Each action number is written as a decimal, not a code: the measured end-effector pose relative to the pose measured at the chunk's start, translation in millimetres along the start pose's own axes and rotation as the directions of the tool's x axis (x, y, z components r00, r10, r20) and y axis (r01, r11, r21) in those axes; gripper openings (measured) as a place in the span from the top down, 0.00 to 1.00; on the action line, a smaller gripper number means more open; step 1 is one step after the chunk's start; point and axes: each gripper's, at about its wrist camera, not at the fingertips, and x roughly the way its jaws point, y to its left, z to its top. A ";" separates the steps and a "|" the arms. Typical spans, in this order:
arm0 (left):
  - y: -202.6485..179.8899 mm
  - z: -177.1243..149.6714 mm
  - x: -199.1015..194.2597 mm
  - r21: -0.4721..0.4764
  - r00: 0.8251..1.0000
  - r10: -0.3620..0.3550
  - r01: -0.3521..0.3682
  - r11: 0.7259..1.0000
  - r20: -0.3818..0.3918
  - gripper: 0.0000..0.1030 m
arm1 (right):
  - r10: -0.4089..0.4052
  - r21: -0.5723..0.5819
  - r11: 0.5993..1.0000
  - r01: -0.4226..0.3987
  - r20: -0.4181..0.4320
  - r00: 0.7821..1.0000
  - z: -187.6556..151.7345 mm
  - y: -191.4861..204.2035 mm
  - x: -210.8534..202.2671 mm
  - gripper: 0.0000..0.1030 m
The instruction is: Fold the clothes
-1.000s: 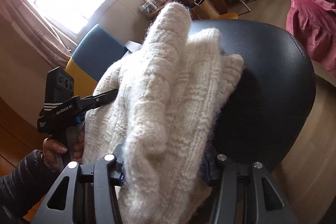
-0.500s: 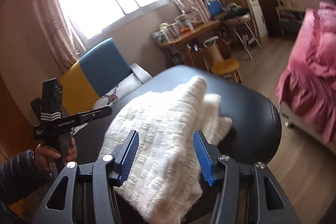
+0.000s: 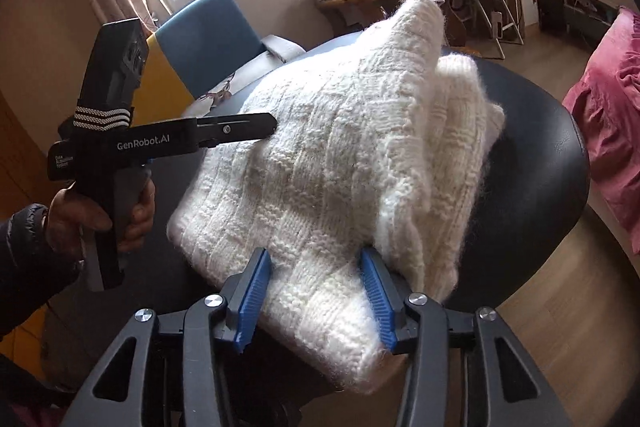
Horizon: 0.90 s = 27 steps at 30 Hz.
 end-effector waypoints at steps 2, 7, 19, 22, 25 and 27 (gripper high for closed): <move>0.4 3.6 -11.8 -0.031 1.000 0.027 -0.027 0.999 -0.002 0.23 | -0.017 0.000 1.000 0.017 0.016 1.000 -0.8 5.1 -5.3 0.53; -5.4 -1.1 -70.2 -0.093 0.971 0.211 -0.201 0.975 0.109 0.14 | -0.070 0.076 0.995 0.062 0.111 0.991 5.4 23.9 -32.7 0.48; -74.1 -24.2 -205.1 -0.046 0.820 0.406 -0.425 0.904 0.403 0.00 | -0.138 -0.053 0.987 0.149 0.165 0.977 37.6 121.7 -45.1 0.46; -85.0 -29.5 -218.9 -0.039 0.814 0.423 -0.445 0.895 0.398 0.00 | -0.144 -0.054 0.986 0.155 0.175 0.974 37.9 129.1 -48.2 0.46; -88.2 -35.9 -230.9 -0.048 0.815 0.414 -0.433 0.900 0.407 0.00 | -0.151 -0.051 0.985 0.163 0.177 0.972 35.1 133.6 -52.7 0.46; -86.7 -38.4 -235.2 -0.070 0.825 0.400 -0.408 0.910 0.400 0.00 | -0.153 -0.051 0.985 0.164 0.175 0.973 34.8 135.0 -53.7 0.46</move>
